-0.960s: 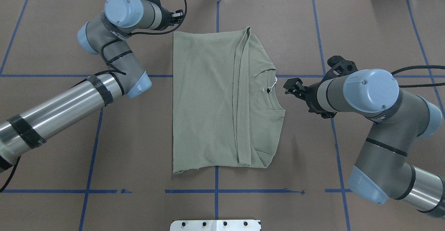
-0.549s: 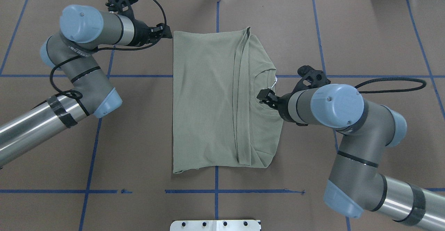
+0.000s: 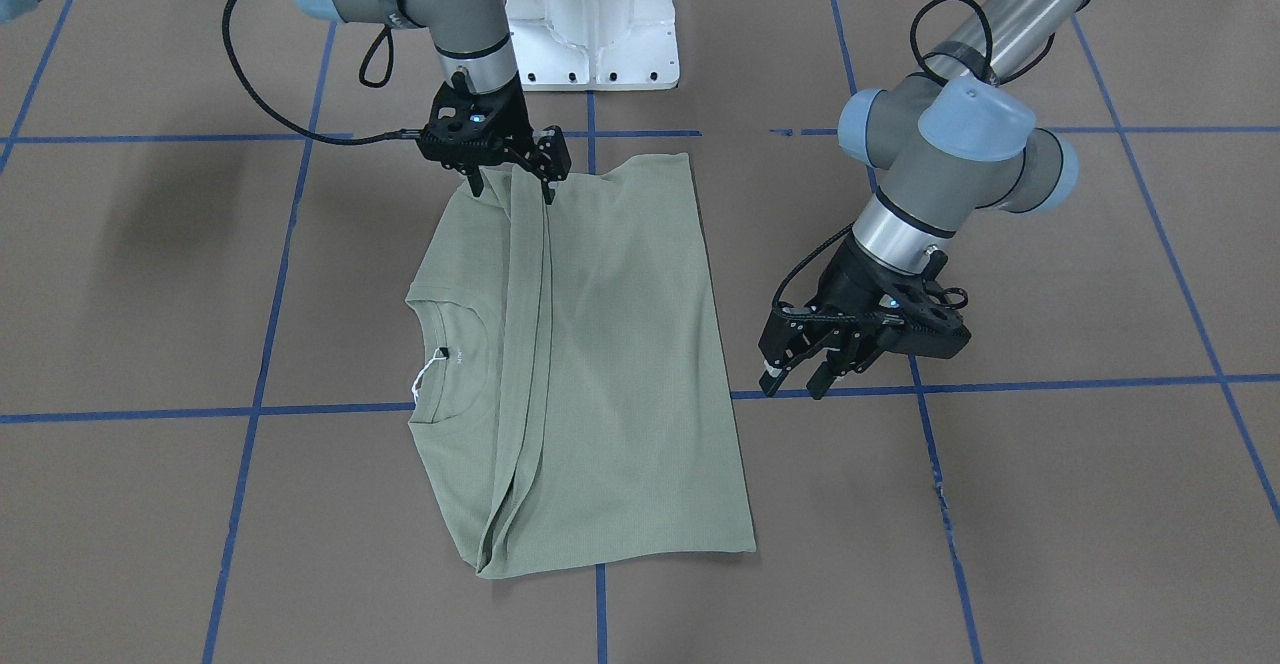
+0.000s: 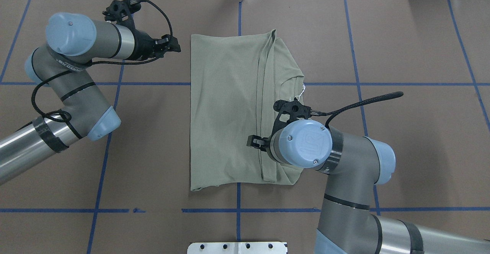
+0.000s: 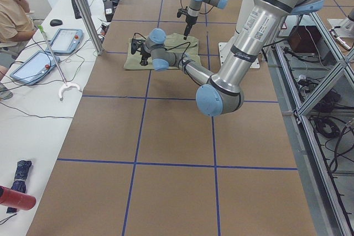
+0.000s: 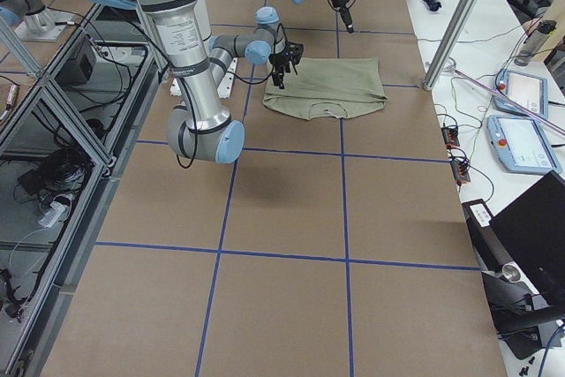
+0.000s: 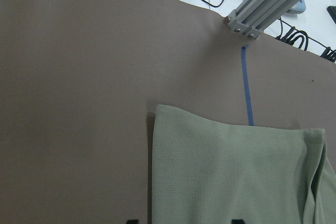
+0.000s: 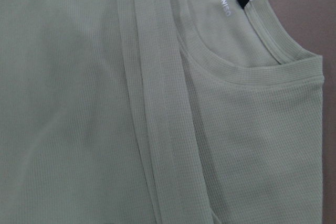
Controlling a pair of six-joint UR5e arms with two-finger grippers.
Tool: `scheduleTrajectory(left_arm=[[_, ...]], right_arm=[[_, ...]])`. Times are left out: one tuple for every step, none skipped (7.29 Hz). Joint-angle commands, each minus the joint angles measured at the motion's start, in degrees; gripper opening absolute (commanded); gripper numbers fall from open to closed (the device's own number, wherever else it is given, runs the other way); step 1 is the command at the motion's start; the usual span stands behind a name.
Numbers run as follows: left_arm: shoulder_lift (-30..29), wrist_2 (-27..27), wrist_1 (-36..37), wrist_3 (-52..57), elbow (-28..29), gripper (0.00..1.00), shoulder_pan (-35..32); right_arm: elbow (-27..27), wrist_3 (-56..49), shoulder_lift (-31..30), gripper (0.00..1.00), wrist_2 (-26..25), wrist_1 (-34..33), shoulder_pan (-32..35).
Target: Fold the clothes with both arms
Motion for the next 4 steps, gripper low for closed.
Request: scheduleTrajectory(left_arm=[[0.8,-0.1,-0.4,0.0,0.1,0.66,0.0],[0.8,-0.1,-0.4,0.0,0.2,0.66,0.1],[0.8,-0.1,-0.4,-0.5,0.3,0.66,0.1],[0.8,-0.1,-0.5,-1.7,0.5,0.66,0.2]], right_arm=[[-1.0,-22.3,5.7,1.0,1.4,-15.5,-0.7],[-2.9,-31.0,8.1,1.0,1.4,-18.4,-0.7],[-6.1,-38.8,11.0,0.92,1.3,-19.9,-0.8],[-9.1,-44.1,13.0,0.78,1.4,-20.7,-0.8]])
